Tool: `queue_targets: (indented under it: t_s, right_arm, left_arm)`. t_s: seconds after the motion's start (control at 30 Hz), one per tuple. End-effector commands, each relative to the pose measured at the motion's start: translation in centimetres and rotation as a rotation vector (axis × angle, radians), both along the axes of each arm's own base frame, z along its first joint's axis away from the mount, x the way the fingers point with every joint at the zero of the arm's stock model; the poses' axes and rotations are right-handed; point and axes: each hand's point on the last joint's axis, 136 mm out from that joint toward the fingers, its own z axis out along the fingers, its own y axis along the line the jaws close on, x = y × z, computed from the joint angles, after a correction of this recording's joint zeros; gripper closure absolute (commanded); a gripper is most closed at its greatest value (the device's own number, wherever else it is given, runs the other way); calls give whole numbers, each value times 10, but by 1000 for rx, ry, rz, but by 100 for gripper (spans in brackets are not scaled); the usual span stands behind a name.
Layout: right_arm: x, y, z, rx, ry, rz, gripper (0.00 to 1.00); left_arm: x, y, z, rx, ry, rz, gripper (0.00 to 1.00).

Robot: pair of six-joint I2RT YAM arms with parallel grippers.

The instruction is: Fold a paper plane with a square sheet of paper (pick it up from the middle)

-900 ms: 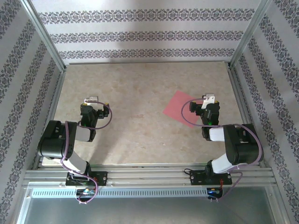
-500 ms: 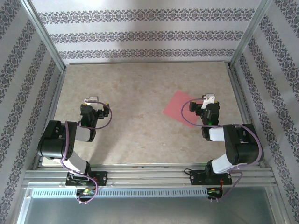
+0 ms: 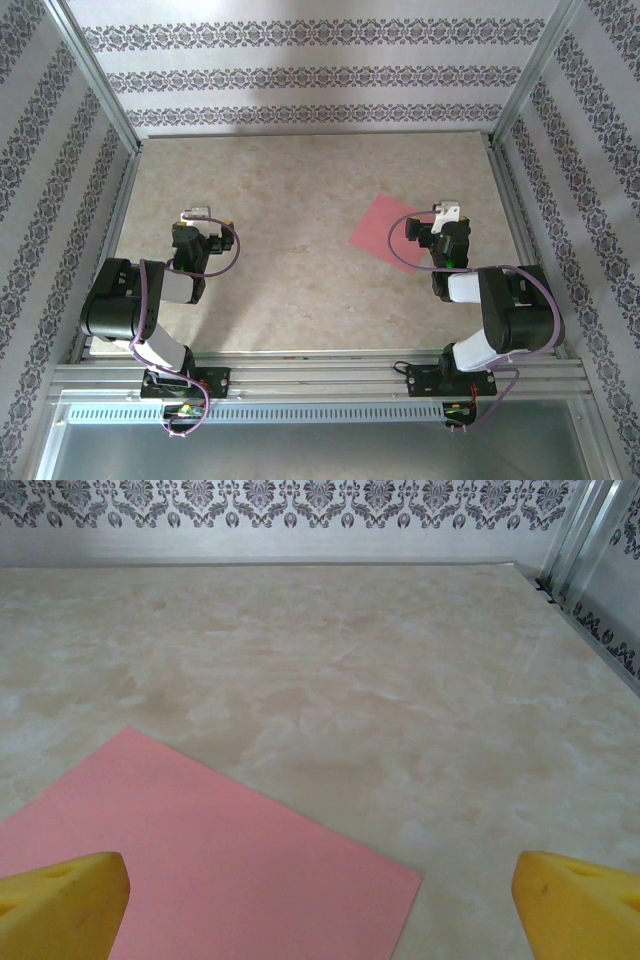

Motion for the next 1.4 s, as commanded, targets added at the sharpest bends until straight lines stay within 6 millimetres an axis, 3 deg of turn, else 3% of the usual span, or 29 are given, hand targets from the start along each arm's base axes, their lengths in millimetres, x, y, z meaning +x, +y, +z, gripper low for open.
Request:
queue_targets:
  t_s: [0.0,0.3,0.4,0.63,0.77,0.9,1.07,1.2,1.37]
  right_arm:
    - [5,-1,6,8,-23,-2,2]
    - [4,1,7,6,-26,8,2]
    - [3,8,20,5,-47,52,2]
    - [-10,-5,74,84,-24,-59,2]
    - [-21,1,84,242,104,-95,2]
    - [-26,34,80,409,248,7,2]
    - [-27,81,61,650,468,137,2]
    - [-22,90,32,715,586,96,2]
    - [0,106,7,696,682,97,6]
  left_arm:
    - [4,4,4,-1,-4,6,1]
    - [3,5,6,0,-13,12,1]
    - [-2,6,12,0,-59,20,1]
    - [-15,20,48,2,-77,106,1]
    - [-23,26,83,-90,-101,173,1]
    - [-35,22,100,-313,-53,232,1]
    - [-40,-6,100,-470,91,147,1]
    - [-44,-29,95,-547,172,51,1]
    - [-43,-53,88,-612,242,-60,1]
